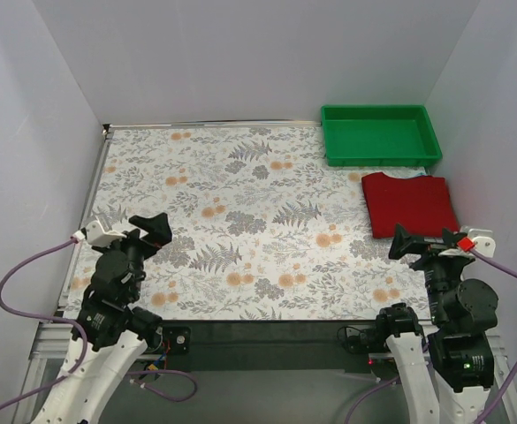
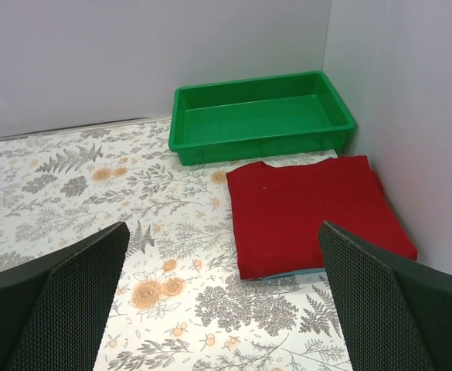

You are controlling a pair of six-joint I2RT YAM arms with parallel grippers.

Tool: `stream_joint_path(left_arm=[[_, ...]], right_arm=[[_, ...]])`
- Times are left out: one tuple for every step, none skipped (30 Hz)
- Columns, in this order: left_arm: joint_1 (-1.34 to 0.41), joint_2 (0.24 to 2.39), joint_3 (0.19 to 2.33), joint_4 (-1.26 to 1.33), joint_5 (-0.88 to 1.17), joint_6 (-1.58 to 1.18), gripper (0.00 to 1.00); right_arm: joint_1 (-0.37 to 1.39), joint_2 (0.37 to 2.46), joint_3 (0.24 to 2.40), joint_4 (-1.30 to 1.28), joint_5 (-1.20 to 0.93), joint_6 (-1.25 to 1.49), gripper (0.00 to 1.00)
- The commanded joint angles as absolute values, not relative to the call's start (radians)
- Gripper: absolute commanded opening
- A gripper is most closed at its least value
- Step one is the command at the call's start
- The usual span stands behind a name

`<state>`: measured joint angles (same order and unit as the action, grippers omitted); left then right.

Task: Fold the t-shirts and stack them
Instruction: Neatly place the folded tshirt to the corner

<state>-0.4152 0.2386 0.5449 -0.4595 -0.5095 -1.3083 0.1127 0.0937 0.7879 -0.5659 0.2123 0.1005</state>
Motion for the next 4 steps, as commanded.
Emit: stream_joint_path(left_arm=[[-0.414, 0.245, 0.522, -0.407, -0.526, -1.287, 0.98], [-0.414, 0.245, 0.519, -0.407, -0.526, -1.289, 0.98], [-0.414, 0.245, 0.514, -0.396, -0.526, -1.292, 0.98], [-0.414, 0.244, 0.508, -0.390, -0.525, -1.289, 0.98]], right_arm=[[0.117, 0.120, 0.781, -0.508, 0.175, 0.092, 0.98], [0.115, 0.120, 0.782, -0.508, 0.175, 0.094, 0.98], [0.117, 0.129, 0.787, -0.506, 0.166, 0.094, 0.98], [0.115, 0.133, 0.788, -0.505, 0.163, 0.095, 0.98]])
